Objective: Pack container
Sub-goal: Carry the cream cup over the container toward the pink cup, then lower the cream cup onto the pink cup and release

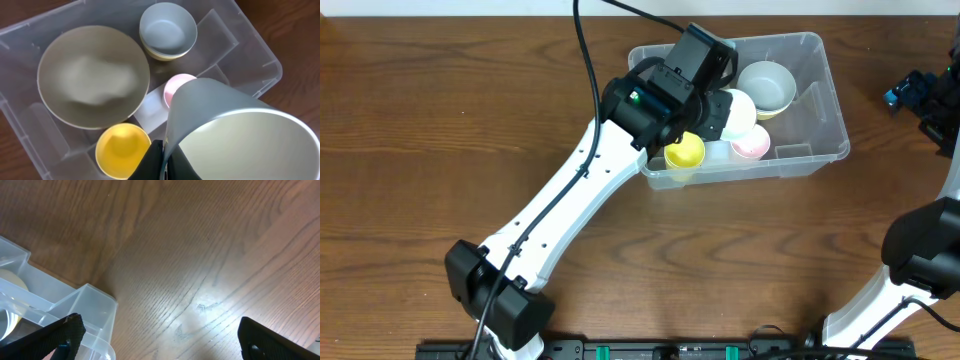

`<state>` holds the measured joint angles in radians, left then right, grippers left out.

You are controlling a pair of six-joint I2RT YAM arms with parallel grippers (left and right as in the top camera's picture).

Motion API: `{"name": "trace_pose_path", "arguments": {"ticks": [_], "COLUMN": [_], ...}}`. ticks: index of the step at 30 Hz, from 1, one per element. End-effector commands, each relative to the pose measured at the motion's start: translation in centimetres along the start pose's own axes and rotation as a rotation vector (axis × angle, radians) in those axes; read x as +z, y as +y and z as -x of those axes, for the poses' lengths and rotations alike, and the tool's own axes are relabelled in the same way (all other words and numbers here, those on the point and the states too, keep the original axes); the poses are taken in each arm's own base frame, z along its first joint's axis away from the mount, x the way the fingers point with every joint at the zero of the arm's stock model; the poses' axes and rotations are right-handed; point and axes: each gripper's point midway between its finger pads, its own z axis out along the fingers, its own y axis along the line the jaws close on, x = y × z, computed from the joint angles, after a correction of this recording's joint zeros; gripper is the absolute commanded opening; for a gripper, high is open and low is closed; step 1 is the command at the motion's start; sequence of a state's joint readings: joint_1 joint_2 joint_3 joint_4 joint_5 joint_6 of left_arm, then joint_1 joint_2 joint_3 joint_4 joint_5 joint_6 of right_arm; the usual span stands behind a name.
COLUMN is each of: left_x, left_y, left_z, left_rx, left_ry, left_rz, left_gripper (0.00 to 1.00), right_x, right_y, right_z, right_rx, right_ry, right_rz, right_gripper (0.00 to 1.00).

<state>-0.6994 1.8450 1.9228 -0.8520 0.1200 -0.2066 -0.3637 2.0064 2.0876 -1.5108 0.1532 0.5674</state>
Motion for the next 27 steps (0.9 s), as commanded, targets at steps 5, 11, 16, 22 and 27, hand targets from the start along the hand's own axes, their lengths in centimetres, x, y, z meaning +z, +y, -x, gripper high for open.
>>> {"name": "trace_pose_path", "arguments": {"ticks": [5, 11, 16, 22, 27], "left_x": [3.3, 5.9, 7.1, 8.3, 8.6], "left_y": [-0.6, -0.4, -0.4, -0.2, -0.2], "left_z": [-1.1, -1.1, -0.9, -1.2, -1.4], "left_rx": [0.117, 0.127, 0.128, 0.127, 0.126], "left_ry": [0.058, 0.058, 0.049, 0.060, 0.066], "left_rz": [-0.055, -0.056, -0.057, -0.056, -0.054], "left_gripper": [0.06, 0.05, 0.06, 0.06, 0.06], "right_x": [-0.1, -0.1, -0.1, -0.1, -0.1], "right_y": [-0.2, -0.2, -0.2, -0.2, -0.2], "right_z": [0.1, 0.0, 0.0, 0.1, 0.1], "right_rx": [0.019, 0.019, 0.019, 0.019, 0.020], "right_ry": [-0.004, -0.004, -0.004, -0.004, -0.004], "right_rz": [-0.002, -0.002, -0.002, -0.002, -0.002], "right_gripper": [0.99, 0.99, 0.99, 0.99, 0.99]}}
